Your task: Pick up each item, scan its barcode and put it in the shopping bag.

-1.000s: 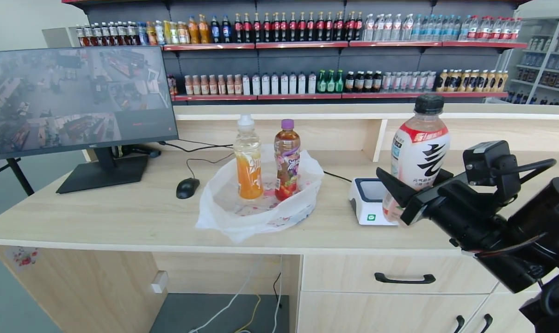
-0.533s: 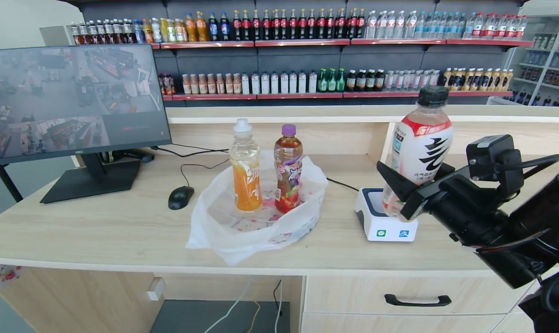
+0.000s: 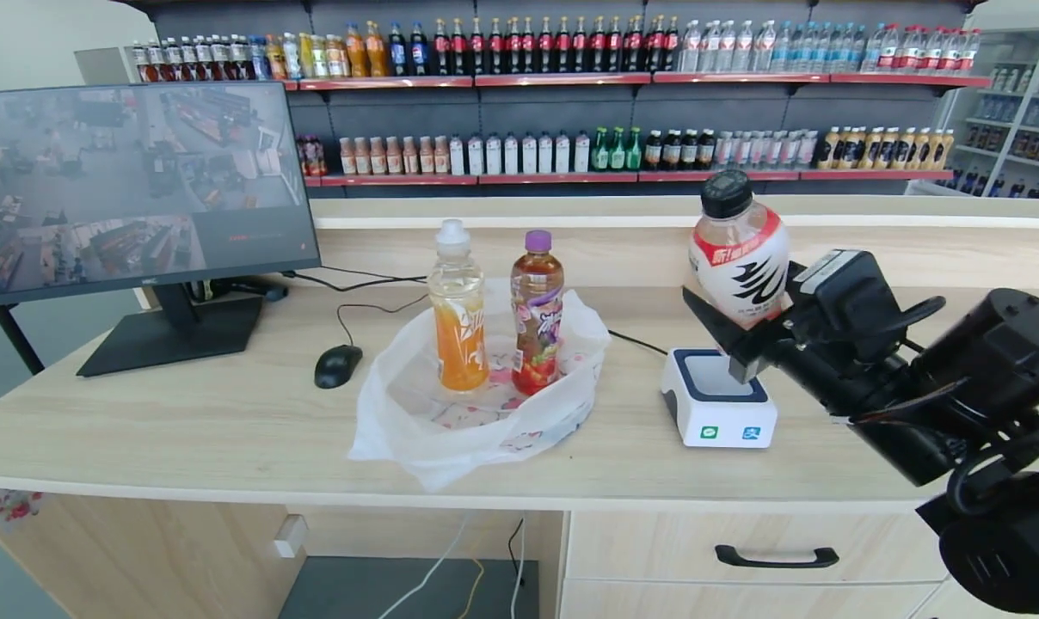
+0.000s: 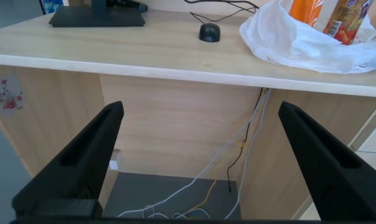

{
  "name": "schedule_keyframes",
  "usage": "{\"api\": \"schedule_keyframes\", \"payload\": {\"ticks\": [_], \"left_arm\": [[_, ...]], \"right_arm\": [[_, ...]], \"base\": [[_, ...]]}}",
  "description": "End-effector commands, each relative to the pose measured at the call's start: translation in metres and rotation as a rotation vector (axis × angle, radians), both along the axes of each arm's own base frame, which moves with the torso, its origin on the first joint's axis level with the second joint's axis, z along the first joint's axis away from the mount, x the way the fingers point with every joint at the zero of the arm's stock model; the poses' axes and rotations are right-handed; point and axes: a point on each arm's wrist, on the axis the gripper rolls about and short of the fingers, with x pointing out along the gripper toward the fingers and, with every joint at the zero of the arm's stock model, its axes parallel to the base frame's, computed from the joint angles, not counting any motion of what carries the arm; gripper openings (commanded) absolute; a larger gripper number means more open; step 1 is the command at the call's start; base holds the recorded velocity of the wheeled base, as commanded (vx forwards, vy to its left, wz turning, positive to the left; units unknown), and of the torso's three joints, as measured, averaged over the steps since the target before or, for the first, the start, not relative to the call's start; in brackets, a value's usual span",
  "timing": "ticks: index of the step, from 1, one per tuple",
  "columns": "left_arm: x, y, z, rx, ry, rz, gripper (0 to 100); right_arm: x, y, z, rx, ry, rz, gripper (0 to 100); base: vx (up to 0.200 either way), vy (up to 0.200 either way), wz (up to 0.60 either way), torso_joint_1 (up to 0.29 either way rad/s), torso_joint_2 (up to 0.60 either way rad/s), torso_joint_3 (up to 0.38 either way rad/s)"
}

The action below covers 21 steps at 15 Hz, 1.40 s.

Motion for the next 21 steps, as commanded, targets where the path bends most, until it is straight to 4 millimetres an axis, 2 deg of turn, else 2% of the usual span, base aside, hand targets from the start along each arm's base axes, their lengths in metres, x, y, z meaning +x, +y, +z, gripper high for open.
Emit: {"api": "schedule_keyframes", "payload": {"ticks": [1,3,7,17,21], "left_arm": [[0.000,0.000,0.000,0.000,0.001,0.000,100],[0.000,0.000,0.000,0.000,-0.001,0.000,100],[0.000,0.000,0.000,0.000,-0.001,0.000,100],[0.000,0.000,0.000,0.000,-0.001,0.000,100],[0.000,0.000,0.000,0.000,-0.001,0.000,100]], "right_arm": [[0.018,0.001,-0.002,-0.055,-0.040,-0.042,0],[0.023,-0.002,-0.004,-0.122,-0.073,-0.050,0],[0.025,-0.014,-0.023,-0.253,-0.065,-0.028,0],[0.030,-0.009,-0.040,-0.356,-0.079,0.086,0],[0.038,-0.023,-0.045,-0.372,-0.070,0.077,0]], "base": [[0.000,0.000,0.00,0.000,0.00,0.000],[0.000,0.000,0.00,0.000,0.00,0.000],[0.000,0.000,0.00,0.000,0.00,0.000],[0.000,0.000,0.00,0.000,0.00,0.000],[0.000,0.000,0.00,0.000,0.00,0.000]]}}
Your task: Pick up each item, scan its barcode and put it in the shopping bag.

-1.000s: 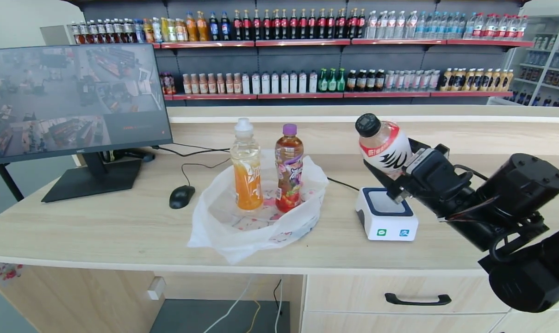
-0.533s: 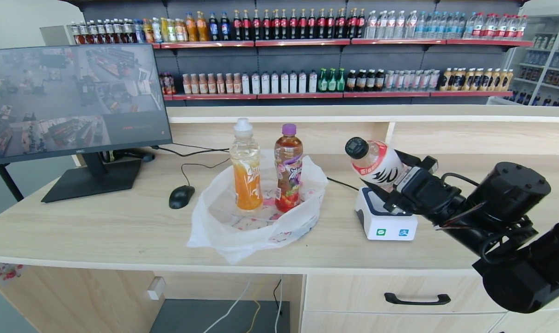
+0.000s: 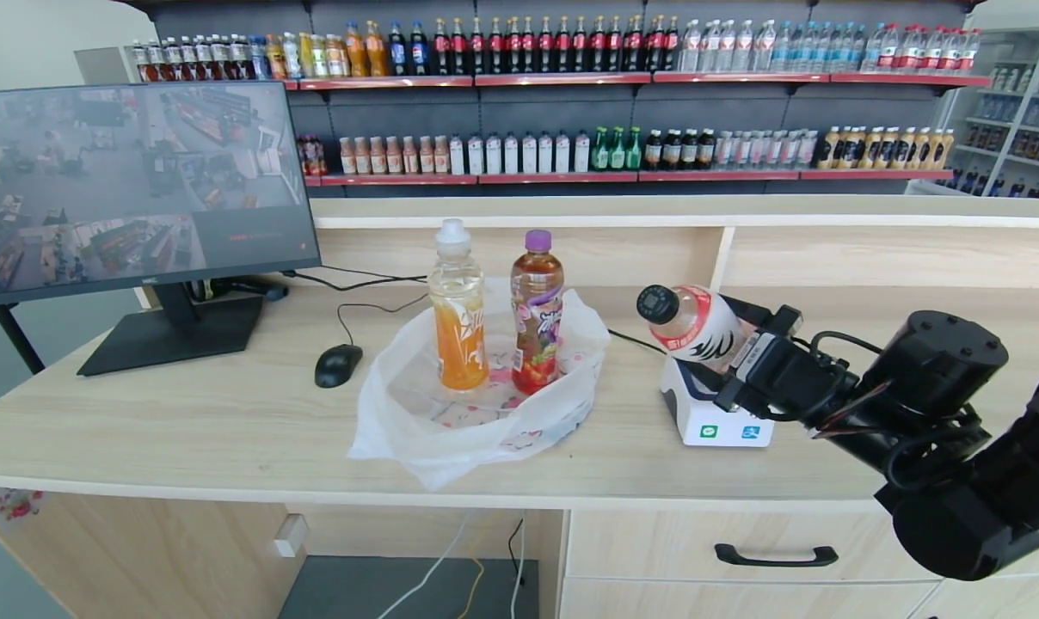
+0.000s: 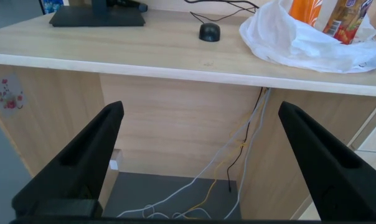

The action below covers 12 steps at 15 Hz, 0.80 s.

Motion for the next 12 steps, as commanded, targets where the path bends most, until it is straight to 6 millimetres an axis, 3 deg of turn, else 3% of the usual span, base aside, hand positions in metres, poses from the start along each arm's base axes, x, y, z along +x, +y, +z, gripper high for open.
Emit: {"api": "schedule_keyframes", "payload": {"ticks": [1,12], "left_arm": [[-0.0001,0.0000,0.0001,0.000,-0.001,0.000,100],[-0.0001,0.0000,0.0001,0.000,-0.001,0.000,100]], "right_arm": [[0.0036,-0.0086,-0.0035,-0.016,0.002,-0.006,0],[0.0057,-0.0116,-0.0091,-0.026,0.018,0.009,0]], "base": [[0.000,0.000,0.00,0.000,0.00,0.000],[0.000,0.000,0.00,0.000,0.00,0.000]]}}
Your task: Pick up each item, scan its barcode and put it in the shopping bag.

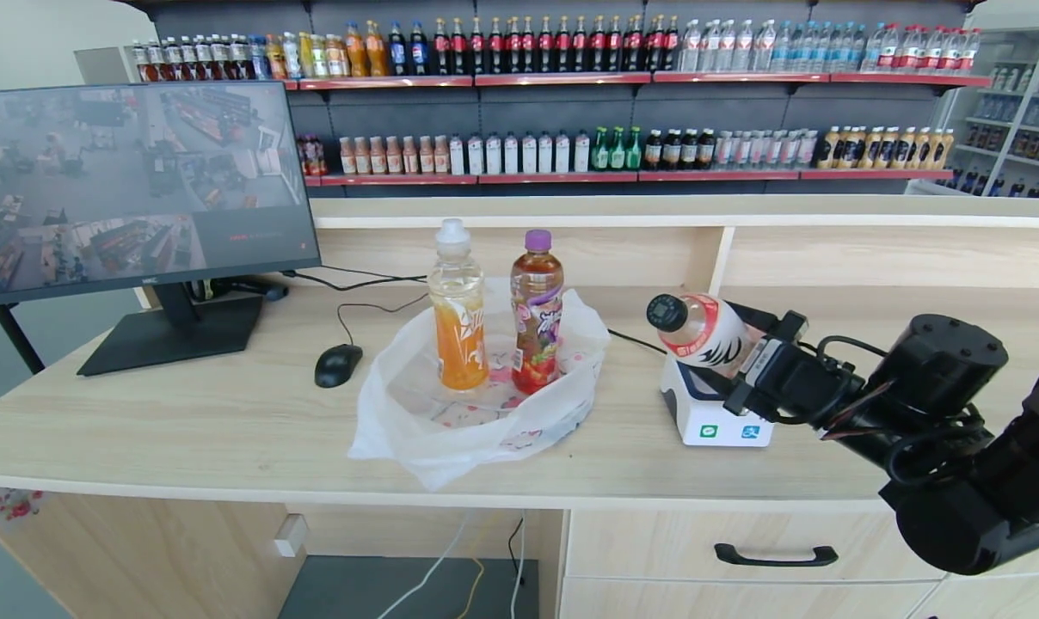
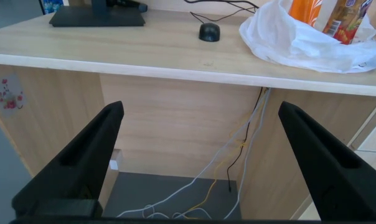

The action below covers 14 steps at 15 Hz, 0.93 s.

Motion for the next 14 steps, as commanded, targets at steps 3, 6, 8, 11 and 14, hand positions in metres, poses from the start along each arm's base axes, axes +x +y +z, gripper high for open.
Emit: {"api": "schedule_keyframes", "payload": {"ticks": [3,6,8,11,14], "left_arm": [[-0.0001,0.0000,0.0001,0.000,-0.001,0.000,100],[-0.0001,0.0000,0.0001,0.000,-0.001,-0.001,100],[-0.0001,0.0000,0.0001,0.000,-0.001,0.000,100],[-0.0001,0.0000,0.0001,0.000,-0.001,0.000,100],[-0.0001,0.0000,0.0001,0.000,-0.001,0.000,100]], "right_arm": [[0.0000,0.0001,-0.0026,-0.006,0.006,0.001,0],[0.0005,0.0004,-0.0033,-0.017,0.000,0.007,0],[0.0002,0.0003,-0.0044,-0.019,0.003,0.006,0],[0.0000,0.0003,-0.0039,-0.018,0.002,0.006,0],[0.0004,0.0004,0.0004,-0.011,-0.012,0.007,0]], "base": [[0.000,0.000,0.00,0.000,0.00,0.000],[0.000,0.000,0.00,0.000,0.00,0.000],[0.000,0.000,0.00,0.000,0.00,0.000],[0.000,0.000,0.00,0.000,0.00,0.000],[0.000,0.000,0.00,0.000,0.00,0.000]]}}
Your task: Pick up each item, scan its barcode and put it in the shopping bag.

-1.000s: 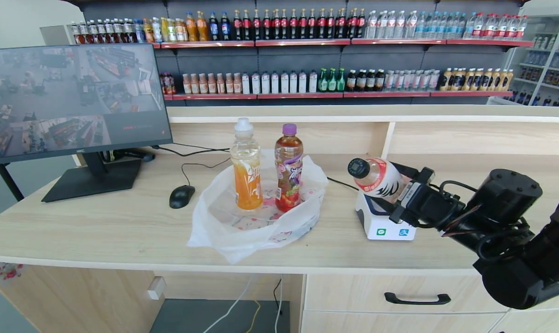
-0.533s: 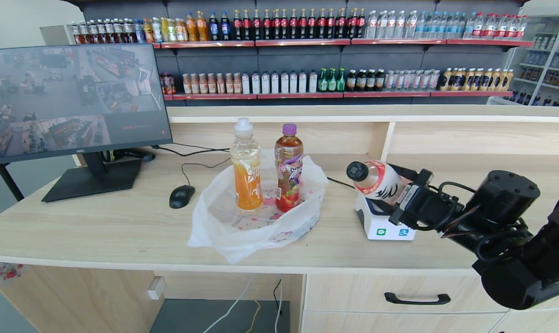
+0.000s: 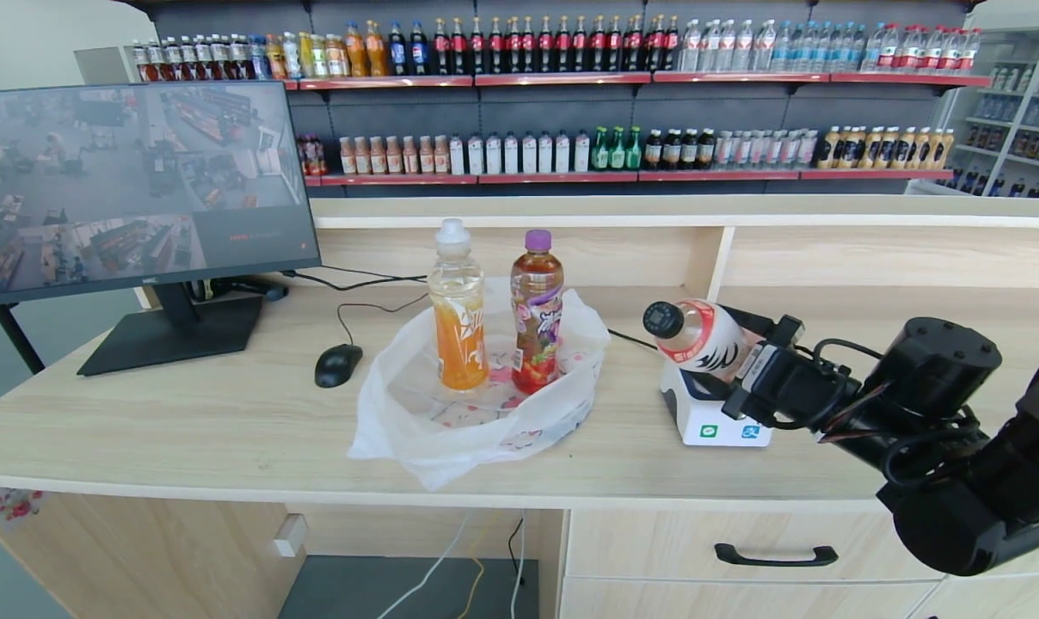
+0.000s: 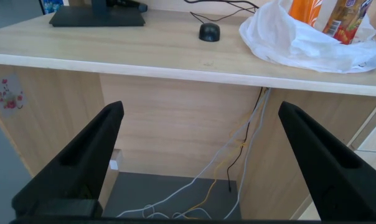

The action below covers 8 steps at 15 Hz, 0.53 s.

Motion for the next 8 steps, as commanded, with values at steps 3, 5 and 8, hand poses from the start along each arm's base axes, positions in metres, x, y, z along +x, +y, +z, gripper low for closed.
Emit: {"api": "schedule_keyframes", "payload": {"ticks": [3,5,8], "left_arm": [[0.000,0.000,0.000,0.000,0.001,0.000,100],[0.000,0.000,0.000,0.000,-0.001,0.000,100],[0.000,0.000,0.000,0.000,-0.001,0.000,100]], "right_arm": [[-0.009,0.003,0.026,0.071,-0.041,0.018,0],[-0.020,0.011,0.045,0.191,-0.027,0.001,0],[-0.033,0.033,0.056,0.358,0.036,-0.014,0]], "base": [[0.000,0.000,0.00,0.000,0.00,0.000],[0.000,0.000,0.00,0.000,0.00,0.000],[0.000,0.000,0.00,0.000,0.00,0.000]]}}
